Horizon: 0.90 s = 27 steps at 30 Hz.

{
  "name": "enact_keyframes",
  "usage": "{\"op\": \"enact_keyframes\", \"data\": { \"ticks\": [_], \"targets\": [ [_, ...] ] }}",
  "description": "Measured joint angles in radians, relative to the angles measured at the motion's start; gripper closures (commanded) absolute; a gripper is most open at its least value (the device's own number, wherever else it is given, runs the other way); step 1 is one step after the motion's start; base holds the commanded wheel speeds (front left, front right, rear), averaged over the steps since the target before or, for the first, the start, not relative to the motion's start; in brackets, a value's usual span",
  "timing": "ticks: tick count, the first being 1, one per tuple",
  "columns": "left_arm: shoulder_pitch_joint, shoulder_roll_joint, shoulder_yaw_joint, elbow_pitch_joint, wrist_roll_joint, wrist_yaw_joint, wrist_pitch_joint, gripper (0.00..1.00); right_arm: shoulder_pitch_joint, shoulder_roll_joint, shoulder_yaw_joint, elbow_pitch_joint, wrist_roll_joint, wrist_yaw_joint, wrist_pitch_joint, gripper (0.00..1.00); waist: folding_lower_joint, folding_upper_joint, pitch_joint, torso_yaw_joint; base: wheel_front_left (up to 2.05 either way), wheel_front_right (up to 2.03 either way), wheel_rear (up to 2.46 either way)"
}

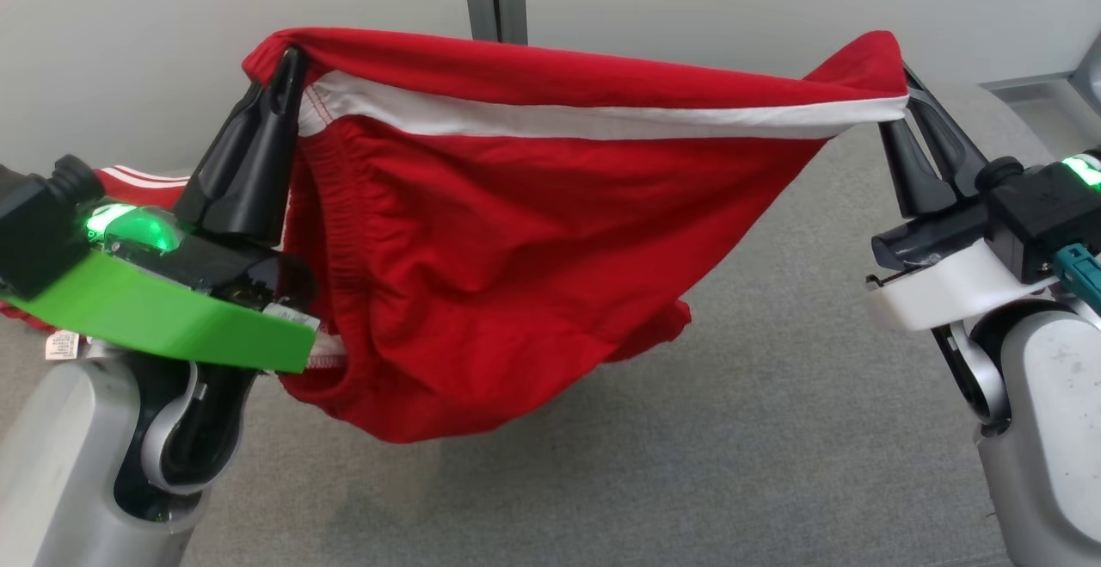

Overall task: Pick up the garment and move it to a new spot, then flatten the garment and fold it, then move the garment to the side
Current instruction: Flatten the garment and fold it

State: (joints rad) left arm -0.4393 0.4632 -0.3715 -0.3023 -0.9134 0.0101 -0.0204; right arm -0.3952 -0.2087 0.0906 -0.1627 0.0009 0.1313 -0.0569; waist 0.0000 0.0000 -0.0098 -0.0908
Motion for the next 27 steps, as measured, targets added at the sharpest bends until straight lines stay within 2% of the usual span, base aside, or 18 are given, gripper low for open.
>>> {"op": "enact_keyframes", "data": {
  "ticks": [4, 7, 14, 21, 24, 27],
  "targets": [
    [-0.035, 0.004, -0.017, 0.027, 0.006, 0.005, 0.036, 1.00, -0.006, 0.002, 0.007, -0.004, 0.019, 0.000, 0.043, 1.00, 0.0000, 0.0000, 0.027, -0.007, 0.00, 0.00, 0.00],
    [-0.097, -0.005, -0.020, 0.085, -0.009, -0.003, 0.062, 1.00, -0.060, -0.002, 0.026, 0.040, 0.042, 0.000, 0.061, 1.00, 0.0000, 0.0000, 0.062, -0.009, 0.00, 0.00, 0.00],
    [-0.378, -0.035, -0.049, 0.320, 0.023, -0.053, 0.124, 1.00, -0.359, -0.026, 0.082, 0.272, 0.063, 0.000, 0.056, 1.00, 0.0000, 0.0000, 0.174, -0.015, 0.00, 0.00, 0.00],
    [-0.703, -0.131, -0.047, 0.550, 0.082, -0.098, 0.024, 1.00, -0.706, 0.012, 0.062, 0.530, 0.025, 0.000, -0.015, 1.00, 0.0001, 0.0000, 0.292, -0.023, 0.00, 0.00, 0.00],
    [-0.756, -0.168, -0.049, 0.617, 0.080, -0.115, -0.024, 1.00, -0.772, 0.032, 0.046, 0.604, -0.010, 0.000, -0.051, 1.00, 0.0000, 0.0000, 0.333, -0.025, 0.00, 0.00, 0.00],
    [-0.742, -0.192, -0.082, 0.676, 0.053, -0.127, -0.033, 1.00, -0.782, 0.054, 0.023, 0.680, -0.052, 0.000, -0.081, 1.00, 0.0001, 0.0000, 0.367, -0.024, 0.00, 0.00, 0.00]
  ]
}}
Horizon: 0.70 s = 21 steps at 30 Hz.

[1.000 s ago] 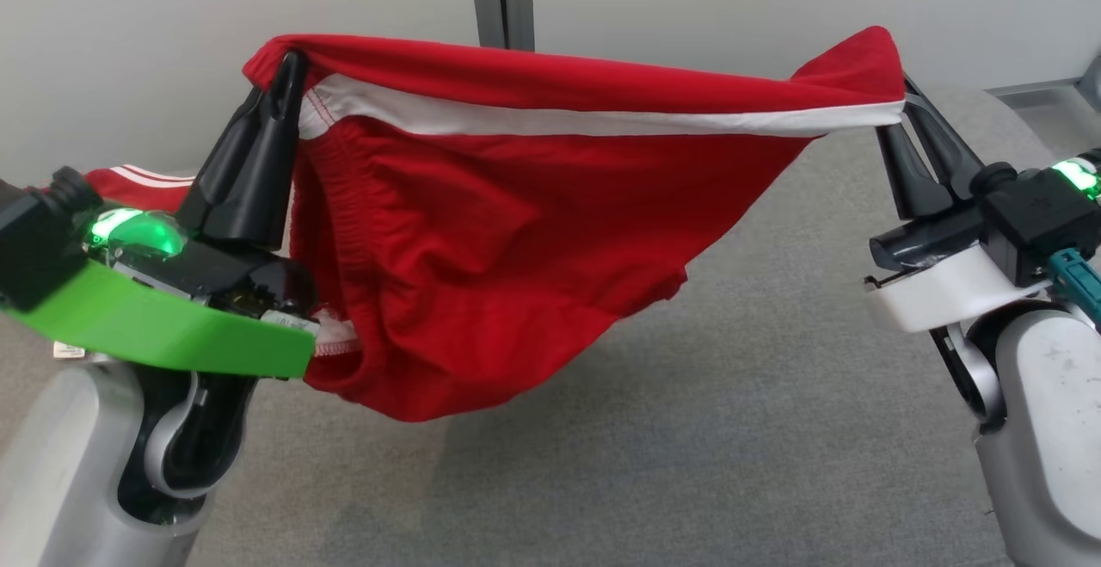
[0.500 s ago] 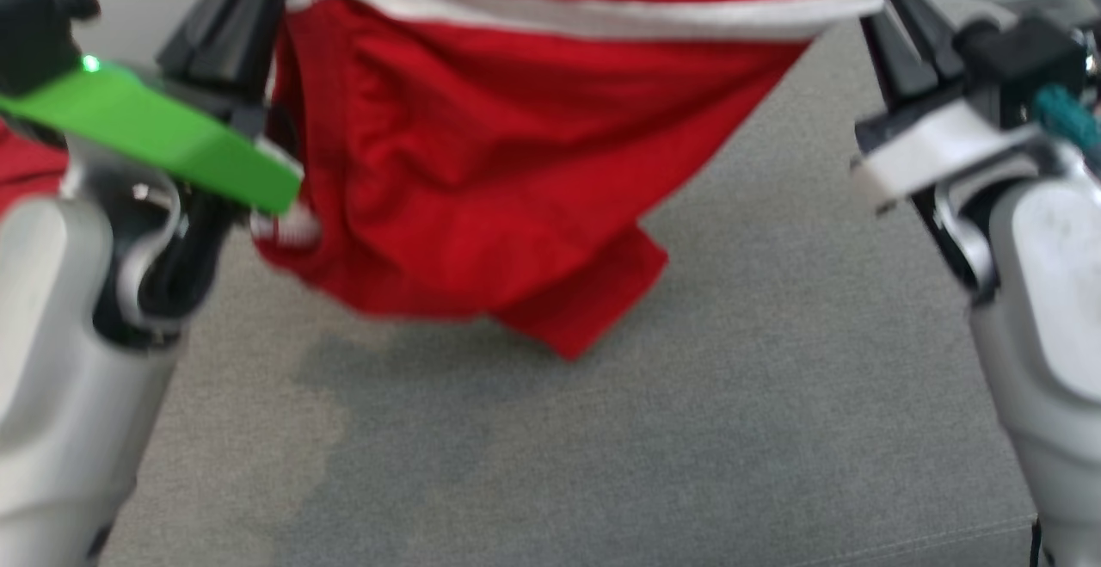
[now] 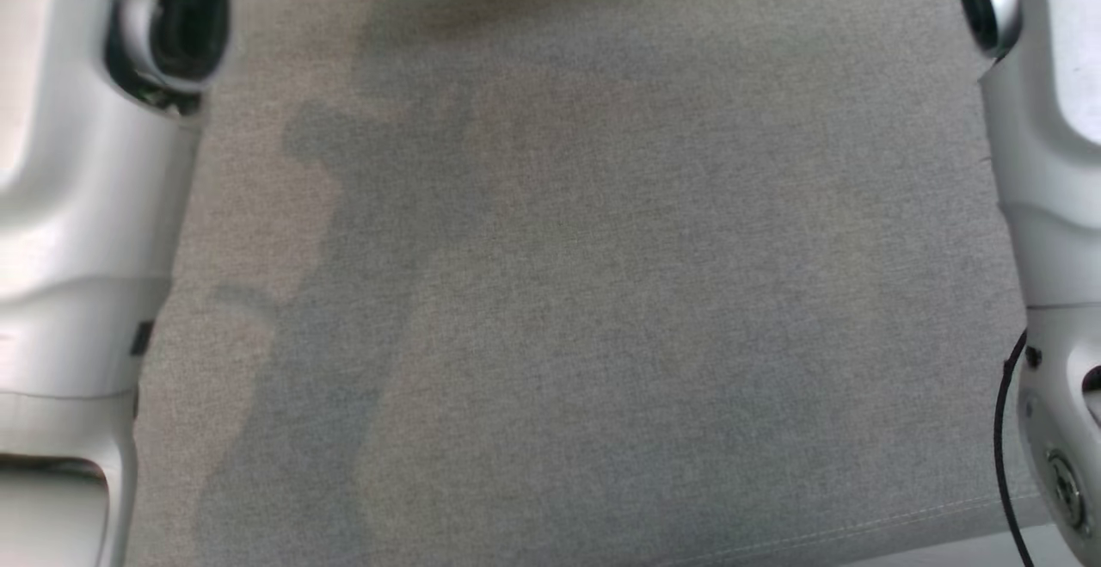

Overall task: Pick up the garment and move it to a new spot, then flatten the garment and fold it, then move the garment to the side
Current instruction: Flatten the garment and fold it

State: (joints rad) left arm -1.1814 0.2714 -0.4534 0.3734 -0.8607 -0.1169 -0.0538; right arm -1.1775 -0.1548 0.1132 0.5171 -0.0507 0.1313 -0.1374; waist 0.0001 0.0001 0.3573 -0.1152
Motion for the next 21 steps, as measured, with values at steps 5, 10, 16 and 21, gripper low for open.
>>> {"op": "enact_keyframes", "data": {
  "ticks": [5, 10, 16, 21],
  "targets": [
    [0.144, -0.002, -0.064, 0.044, -0.040, -0.008, -0.009, 1.00, 0.090, 0.020, -0.010, 0.098, -0.033, 0.000, -0.034, 1.00, 0.0000, 0.0000, 0.024, 0.006, 0.00, 0.00, 0.00],
    [0.308, 0.018, -0.138, 0.004, -0.099, -0.012, -0.044, 1.00, 0.223, 0.024, -0.030, 0.154, -0.040, 0.000, -0.068, 1.00, 0.0000, 0.0000, 0.020, 0.011, 0.00, 0.00, 0.00],
    [0.490, 0.049, -0.205, -0.075, -0.150, -0.012, -0.088, 1.00, 0.385, 0.033, -0.031, 0.144, -0.021, 0.000, -0.103, 1.00, 0.0000, 0.0000, -0.008, 0.015, 0.00, 0.00, 0.00],
    [0.626, 0.081, -0.249, -0.125, -0.152, -0.009, -0.099, 1.00, 0.510, 0.045, -0.026, 0.089, 0.005, 0.000, -0.112, 1.00, 0.0000, 0.0000, -0.044, 0.017, 0.00, 0.00, 0.00]
  ]
}}
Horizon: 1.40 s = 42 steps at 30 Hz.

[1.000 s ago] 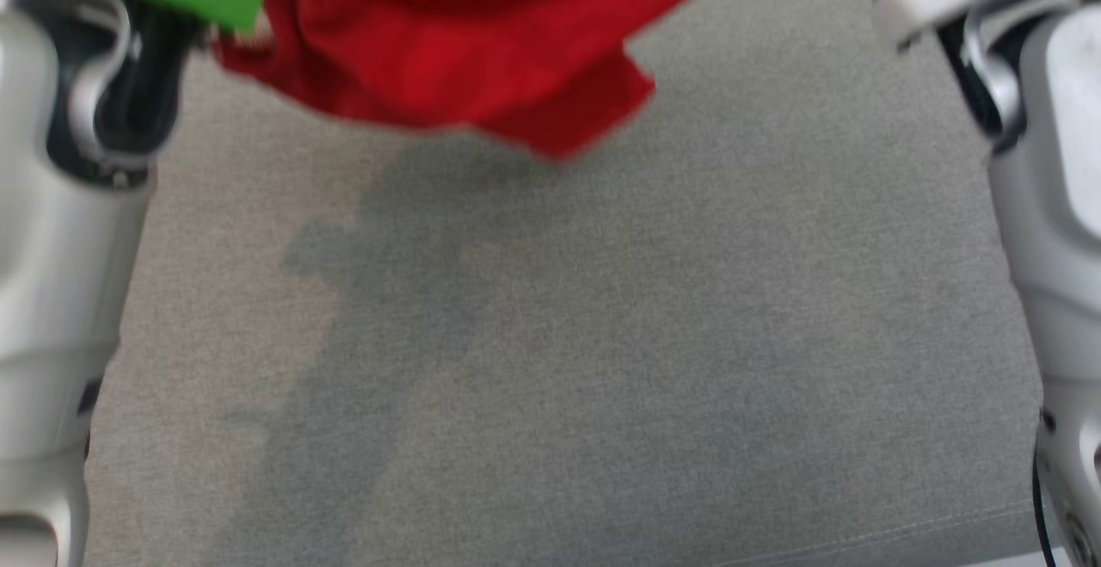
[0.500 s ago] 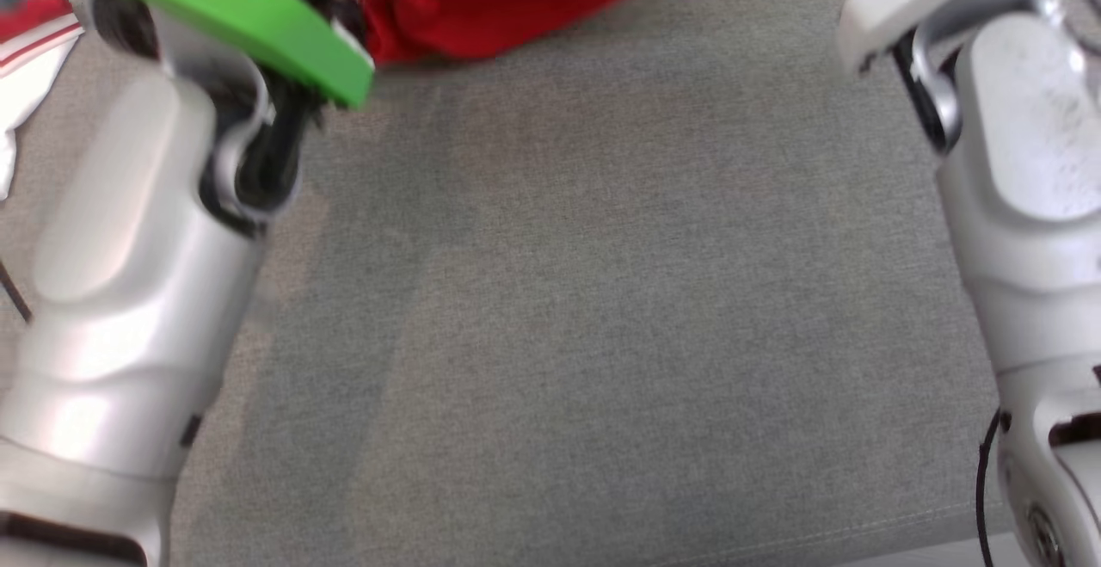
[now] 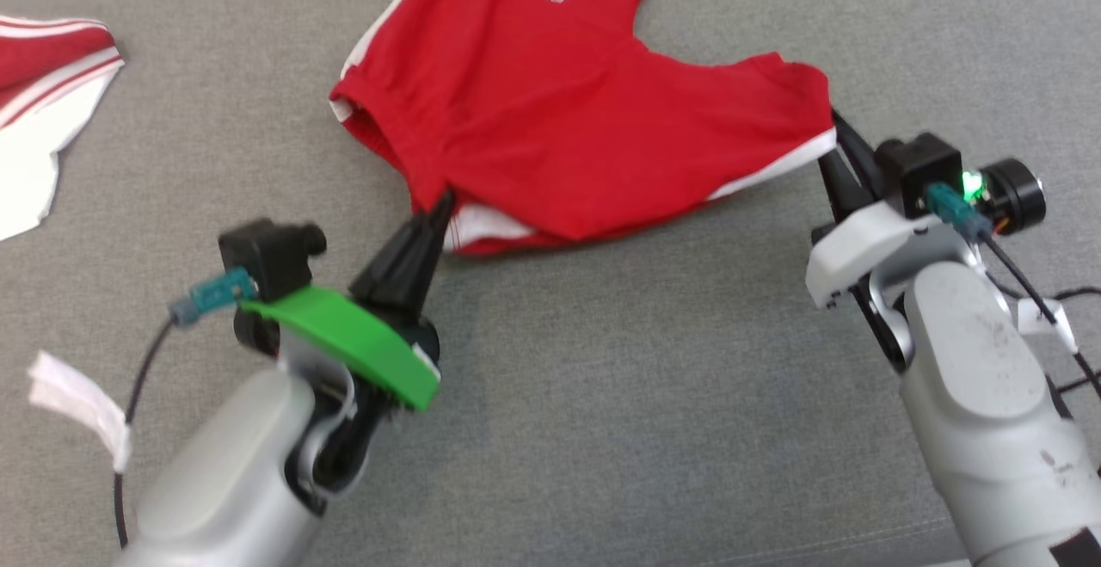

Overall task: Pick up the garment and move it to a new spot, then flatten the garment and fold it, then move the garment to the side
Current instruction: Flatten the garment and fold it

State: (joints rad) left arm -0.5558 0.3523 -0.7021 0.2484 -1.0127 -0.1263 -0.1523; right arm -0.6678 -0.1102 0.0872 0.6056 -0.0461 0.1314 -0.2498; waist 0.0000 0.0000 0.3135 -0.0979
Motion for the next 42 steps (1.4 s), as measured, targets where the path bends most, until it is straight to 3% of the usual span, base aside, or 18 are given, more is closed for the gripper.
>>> {"op": "enact_keyframes", "data": {
  "ticks": [10, 18, 24, 33, 42],
  "targets": [
    [0.230, 0.036, -0.044, -0.157, -0.008, 0.066, -0.027, 1.00, 0.239, 0.001, -0.070, -0.225, 0.012, 0.000, 0.015, 1.00, 0.0000, 0.0000, -0.100, 0.011, 0.00, 0.00, 0.00],
    [0.386, 0.086, -0.069, -0.380, -0.025, 0.165, -0.008, 1.00, 0.481, 0.003, -0.127, -0.561, 0.011, 0.000, 0.166, 1.00, -0.0001, 0.0000, -0.204, 0.024, 0.00, 0.00, 0.00],
    [0.444, 0.106, -0.075, -0.453, -0.043, 0.198, 0.004, 1.00, 0.576, 0.002, -0.149, -0.703, 0.014, 0.000, 0.254, 1.00, 0.0000, 0.0000, -0.223, 0.042, 0.00, 0.00, 0.00],
    [0.448, 0.051, -0.081, -0.400, -0.114, 0.202, 0.033, 1.00, 0.519, -0.041, -0.135, -0.650, 0.023, 0.000, 0.326, 1.00, 0.0000, 0.0000, -0.171, 0.074, 0.00, 0.00, 0.00],
    [0.345, -0.053, -0.003, -0.274, -0.238, 0.159, 0.039, 1.00, 0.202, -0.173, 0.037, -0.427, 0.053, 0.000, 0.383, 1.00, 0.0000, 0.0000, -0.099, 0.135, 0.00, 0.00, 0.00]
  ]
}}
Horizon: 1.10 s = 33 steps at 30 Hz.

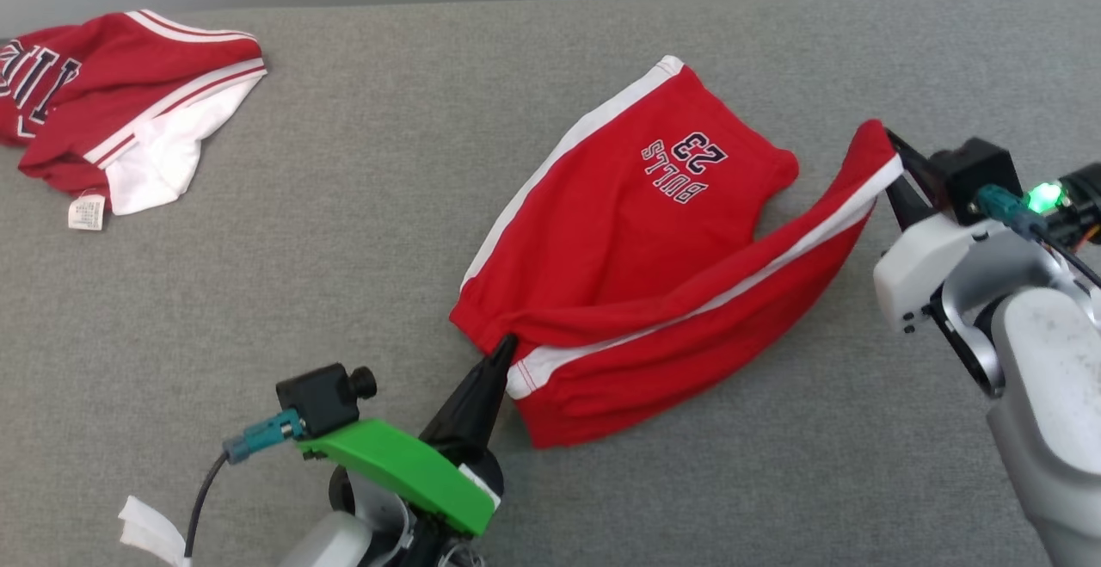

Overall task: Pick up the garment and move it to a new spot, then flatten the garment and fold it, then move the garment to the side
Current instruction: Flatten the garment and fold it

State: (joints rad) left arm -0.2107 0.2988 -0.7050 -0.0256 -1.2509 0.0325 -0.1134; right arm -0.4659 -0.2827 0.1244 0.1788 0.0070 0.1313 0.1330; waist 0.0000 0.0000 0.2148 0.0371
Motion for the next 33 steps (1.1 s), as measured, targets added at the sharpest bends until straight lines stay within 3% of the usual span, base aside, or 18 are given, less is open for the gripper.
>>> {"op": "enact_keyframes", "data": {
  "ticks": [10, 20, 24, 25, 26, 27, 28, 33],
  "targets": [
    [-0.169, -0.093, 0.061, 0.171, -0.058, -0.046, 0.010, 1.00, -0.352, -0.053, 0.208, 0.318, 0.059, 0.000, 0.006, 1.00, 0.0000, 0.0000, 0.089, 0.078, 0.00, 0.00, 0.00],
    [-0.271, -0.160, 0.078, 0.316, -0.060, -0.091, -0.017, 1.00, -0.593, -0.049, 0.292, 0.607, 0.054, 0.000, -0.057, 1.00, 0.0000, 0.0000, 0.176, 0.141, 0.00, 0.00, 0.00],
    [-0.292, -0.182, 0.072, 0.353, -0.060, -0.107, -0.025, 1.00, -0.663, -0.025, 0.314, 0.716, 0.051, 0.000, -0.105, 0.58, 0.0000, 0.0000, 0.204, 0.166, 0.00, 0.00, 0.00],
    [-0.298, -0.184, 0.069, 0.359, -0.053, -0.108, -0.034, 1.00, -0.674, -0.022, 0.318, 0.738, 0.050, 0.000, -0.117, 0.24, 0.0000, 0.0000, 0.208, 0.170, 0.00, 0.00, 0.00],
    [-0.309, -0.182, 0.056, 0.367, -0.024, -0.108, -0.046, 0.78, -0.683, -0.020, 0.322, 0.758, 0.048, 0.000, -0.130, 0.00, 0.0000, 0.0000, 0.213, 0.175, 0.00, 0.00, 0.00],
    [-0.318, -0.182, 0.051, 0.372, -0.004, -0.108, -0.053, 0.45, -0.691, -0.019, 0.325, 0.774, 0.047, 0.000, -0.139, 0.00, 0.0000, 0.0000, 0.216, 0.178, 0.00, 0.00, 0.00],
    [-0.325, -0.183, 0.049, 0.378, 0.005, -0.110, -0.063, 0.04, -0.699, -0.018, 0.328, 0.792, 0.047, 0.000, -0.154, 0.00, 0.0000, 0.0000, 0.219, 0.182, 0.00, 0.00, 0.00],
    [-0.333, -0.183, 0.030, 0.392, 0.048, -0.113, -0.089, 0.00, -0.726, -0.007, 0.334, 0.863, 0.046, 0.000, -0.219, 0.00, 0.0000, 0.0000, 0.224, 0.190, 0.00, 0.00, 0.00]
  ]
}}
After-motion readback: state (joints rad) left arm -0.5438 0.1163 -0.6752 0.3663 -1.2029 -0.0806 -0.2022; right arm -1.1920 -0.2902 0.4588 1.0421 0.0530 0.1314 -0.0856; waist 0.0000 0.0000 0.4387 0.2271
